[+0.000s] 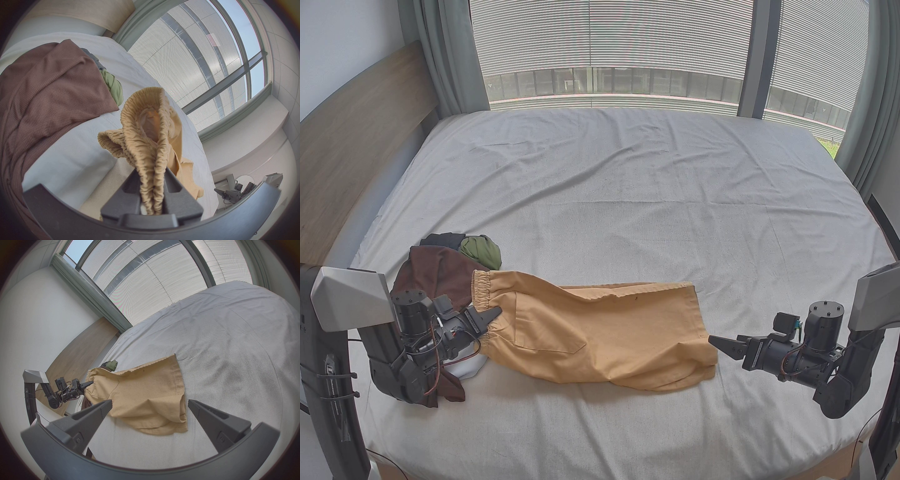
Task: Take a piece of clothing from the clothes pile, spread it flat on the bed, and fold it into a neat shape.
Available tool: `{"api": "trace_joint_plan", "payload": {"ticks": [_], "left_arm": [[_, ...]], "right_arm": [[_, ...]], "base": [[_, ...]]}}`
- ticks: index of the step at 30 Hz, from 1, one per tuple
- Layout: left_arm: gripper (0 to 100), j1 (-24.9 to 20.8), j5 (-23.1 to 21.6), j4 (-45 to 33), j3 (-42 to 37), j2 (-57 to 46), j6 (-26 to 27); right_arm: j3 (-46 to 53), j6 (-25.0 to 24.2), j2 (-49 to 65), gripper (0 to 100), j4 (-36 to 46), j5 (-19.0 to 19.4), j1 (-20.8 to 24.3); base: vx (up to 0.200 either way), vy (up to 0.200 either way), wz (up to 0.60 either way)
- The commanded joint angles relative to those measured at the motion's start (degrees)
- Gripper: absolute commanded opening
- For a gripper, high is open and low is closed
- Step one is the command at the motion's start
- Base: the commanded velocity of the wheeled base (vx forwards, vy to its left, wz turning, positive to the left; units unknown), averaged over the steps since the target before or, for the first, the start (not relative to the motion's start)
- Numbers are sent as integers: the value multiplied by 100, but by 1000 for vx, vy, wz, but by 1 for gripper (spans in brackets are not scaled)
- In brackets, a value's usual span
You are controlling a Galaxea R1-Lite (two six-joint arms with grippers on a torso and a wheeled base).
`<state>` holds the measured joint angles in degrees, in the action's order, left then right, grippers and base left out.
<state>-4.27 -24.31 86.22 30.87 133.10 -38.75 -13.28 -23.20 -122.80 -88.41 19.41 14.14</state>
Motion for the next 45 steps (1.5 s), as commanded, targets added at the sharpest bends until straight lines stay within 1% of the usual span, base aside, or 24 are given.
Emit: {"api": "trace_joint_plan", "payload": {"ticks": [1, 7, 12, 18, 19, 22, 23, 25, 26, 28, 33, 38, 45], "left_arm": [[0, 251, -188, 35, -195, -144, 114], [0, 471, -399, 35, -336, -346, 122], [0, 383, -549, 26, -485, -548, 114], [0, -101, -540, 17, -494, -662, 105], [0, -276, -505, 8, -459, -671, 96], [0, -496, -470, 8, -424, -671, 96], [0, -496, -470, 8, -424, -671, 96], [0, -742, -443, 8, -327, -671, 96], [0, -769, -426, 8, -301, -671, 96], [0, -988, -303, 0, -169, -662, 96], [0, -1366, -127, -79, 174, -609, 96], [0, -1683, -74, -317, 578, -495, 96], [0, -2087, 5, -396, 1167, -144, 87]], "right_arm": [[0, 0, -8, 100, -1, 2, 1], [0, 0, -8, 100, -1, 2, 1], [9, 0, 1, 100, -1, -7, 10], [18, 0, 28, 100, -1, -7, 1], [18, 0, 36, 100, -1, -7, 1], [18, 0, 54, 100, -1, -7, -8], [18, 0, 54, 100, -1, -7, -8], [18, 0, 63, 100, -1, -7, -8], [18, 0, 63, 100, -1, -7, -8], [18, 0, 89, 100, -1, -7, -17], [9, 0, 116, 100, -1, -7, -25], [0, 0, 116, 100, -10, -7, -69], [-26, 0, 133, 100, -10, -7, -122]], "base": [[0, 0, 0], [0, 0, 0], [0, 0, 0], [0, 0, 0], [0, 0, 0], [0, 0, 0], [0, 0, 0], [0, 0, 0], [0, 0, 0], [0, 0, 0], [0, 0, 0], [0, 0, 0], [0, 0, 0]]}}
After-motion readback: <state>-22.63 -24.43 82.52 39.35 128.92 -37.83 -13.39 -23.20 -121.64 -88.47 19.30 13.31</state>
